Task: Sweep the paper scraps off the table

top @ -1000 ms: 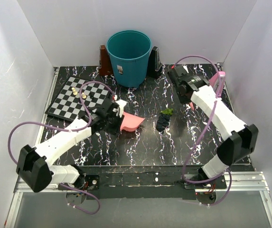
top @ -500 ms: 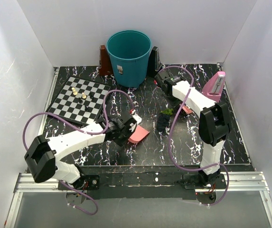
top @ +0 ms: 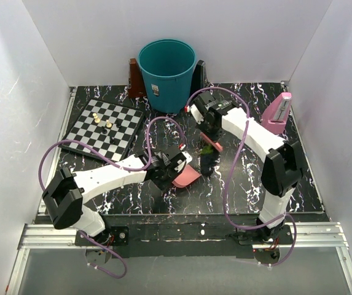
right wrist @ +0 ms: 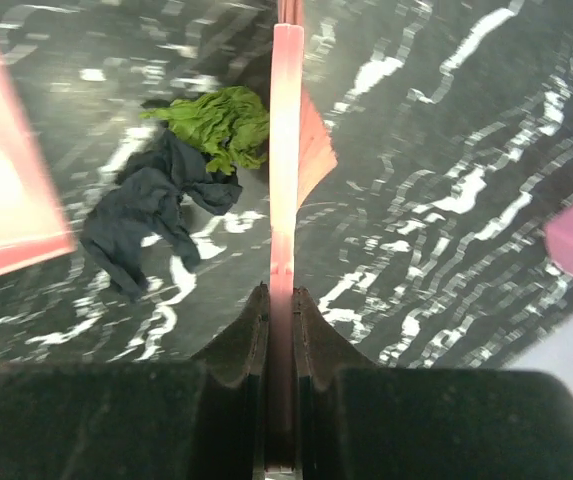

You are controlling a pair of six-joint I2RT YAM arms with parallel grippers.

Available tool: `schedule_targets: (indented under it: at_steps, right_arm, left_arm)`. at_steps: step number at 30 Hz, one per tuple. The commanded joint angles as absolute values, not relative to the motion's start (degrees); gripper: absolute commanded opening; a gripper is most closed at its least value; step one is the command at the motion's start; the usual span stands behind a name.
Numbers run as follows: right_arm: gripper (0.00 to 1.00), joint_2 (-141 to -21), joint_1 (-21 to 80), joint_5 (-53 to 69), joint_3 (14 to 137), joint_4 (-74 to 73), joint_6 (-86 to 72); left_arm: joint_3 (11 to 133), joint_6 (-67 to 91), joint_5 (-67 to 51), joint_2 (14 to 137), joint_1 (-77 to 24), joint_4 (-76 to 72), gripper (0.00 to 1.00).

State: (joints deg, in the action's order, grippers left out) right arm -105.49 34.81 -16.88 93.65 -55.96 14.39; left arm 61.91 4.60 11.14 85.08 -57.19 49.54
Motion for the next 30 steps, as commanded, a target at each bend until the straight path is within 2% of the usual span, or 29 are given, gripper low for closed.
schedule_targets:
  at_steps: [1, 5, 9, 12, 16, 21, 25, 30]
  right_arm:
    - [0.01, -101.95, 35.95, 3.73, 94.92, -59.66, 9.85]
    - [0.01, -99.68, 35.86, 24.13, 97.12, -61.62, 7.31]
    - [0.01, -93.97, 34.90, 28.12, 96.33, -58.37, 2.56]
    - [0.01, -91.59, 33.58, 20.69, 98.34, -60.55, 1.06]
    - [0.01, -89.91, 32.78, -2.14, 99.14, -64.67, -2.28]
    - [0.01, -91.14, 32.87, -21.33, 95.37, -72.23, -6.84]
    - [0.01, -92.98, 32.78, -25.75, 90.54, -73.48, -9.75]
    - [0.01, -96.06, 35.32, -18.73, 87.89, -71.46, -11.77]
  left_arm:
    - [64.86, 2.99, 8.44, 84.37, -57.57, 50.01, 0.24]
    - [65.92, 2.46, 7.91, 86.13, -57.66, 49.92, 0.23]
    - [66.36, 2.46, 7.74, 86.40, -57.57, 49.75, 0.22]
    - [65.83, 2.46, 7.38, 85.52, -57.57, 49.31, 0.22]
    - [65.30, 2.29, 7.12, 84.64, -57.57, 49.31, 0.23]
    - [64.95, 2.20, 5.80, 84.03, -57.57, 49.39, 0.23]
    - [64.86, 2.29, 5.45, 83.50, -57.74, 49.13, 0.23]
    - [64.86, 2.28, 5.27, 83.76, -58.01, 49.04, 0.23]
